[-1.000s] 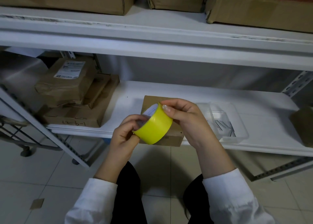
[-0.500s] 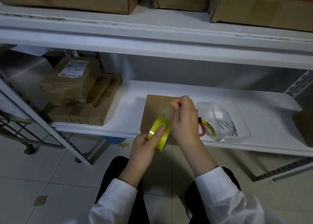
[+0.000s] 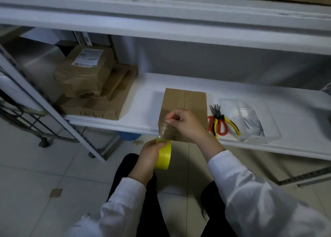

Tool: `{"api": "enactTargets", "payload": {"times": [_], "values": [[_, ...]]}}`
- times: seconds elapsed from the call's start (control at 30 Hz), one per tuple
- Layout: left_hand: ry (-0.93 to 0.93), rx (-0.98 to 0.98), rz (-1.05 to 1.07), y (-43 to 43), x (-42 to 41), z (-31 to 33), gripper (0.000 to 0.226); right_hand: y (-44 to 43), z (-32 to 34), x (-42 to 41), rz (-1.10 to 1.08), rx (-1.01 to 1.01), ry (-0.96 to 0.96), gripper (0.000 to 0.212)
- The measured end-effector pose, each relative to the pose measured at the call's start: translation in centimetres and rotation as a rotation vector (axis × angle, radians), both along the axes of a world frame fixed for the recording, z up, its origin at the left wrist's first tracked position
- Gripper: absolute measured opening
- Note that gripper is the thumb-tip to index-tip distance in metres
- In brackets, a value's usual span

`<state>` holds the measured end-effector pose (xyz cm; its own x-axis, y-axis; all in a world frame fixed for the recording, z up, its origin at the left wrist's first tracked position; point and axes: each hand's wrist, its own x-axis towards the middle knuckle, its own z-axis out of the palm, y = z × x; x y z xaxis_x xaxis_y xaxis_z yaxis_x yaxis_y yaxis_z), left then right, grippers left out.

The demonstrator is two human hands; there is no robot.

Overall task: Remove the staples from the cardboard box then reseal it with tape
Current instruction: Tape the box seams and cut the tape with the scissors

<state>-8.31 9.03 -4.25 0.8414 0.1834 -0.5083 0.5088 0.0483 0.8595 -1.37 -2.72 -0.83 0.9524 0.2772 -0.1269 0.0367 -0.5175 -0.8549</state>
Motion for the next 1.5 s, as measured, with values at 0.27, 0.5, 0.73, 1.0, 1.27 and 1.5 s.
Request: {"api": "enactTargets", "payload": {"times": [0.27, 0.5, 0.73, 1.0, 1.27, 1.5], "values": [[0.085, -0.039, 0.109, -1.1, 1.7, -0.8, 0.038, 1.0, -1.6, 1.2, -0.073, -0.192, -0.087, 0.017], [0.031, 0.127, 0.161, -1.6, 2.0, -1.1, 0.051, 1.6, -2.5, 1.4, -0.125, -0.223, -0.088, 0.016], [0.018, 0.203, 0.129, -1.6, 2.0, -1.7, 0.045, 1.8, -2.9, 1.4, -0.149, -0.255, -0.141, 0.015], [-0.051, 0.292, 0.13, -1.3, 2.1, -3.2, 0.037, 1.8, -3.4, 0.9, -0.177, -0.295, -0.205, 0.012], [-0.204, 0.283, 0.067, -1.4, 2.3, -3.9, 0.026, 1.8, -2.6, 1.3, -0.174, -0.379, -0.106, 0.048], [-0.189, 0.236, 0.076, -1.1, 2.9, -4.0, 0.018, 2.3, -3.0, 1.3, -0.121, -0.531, -0.193, 0.036]]}}
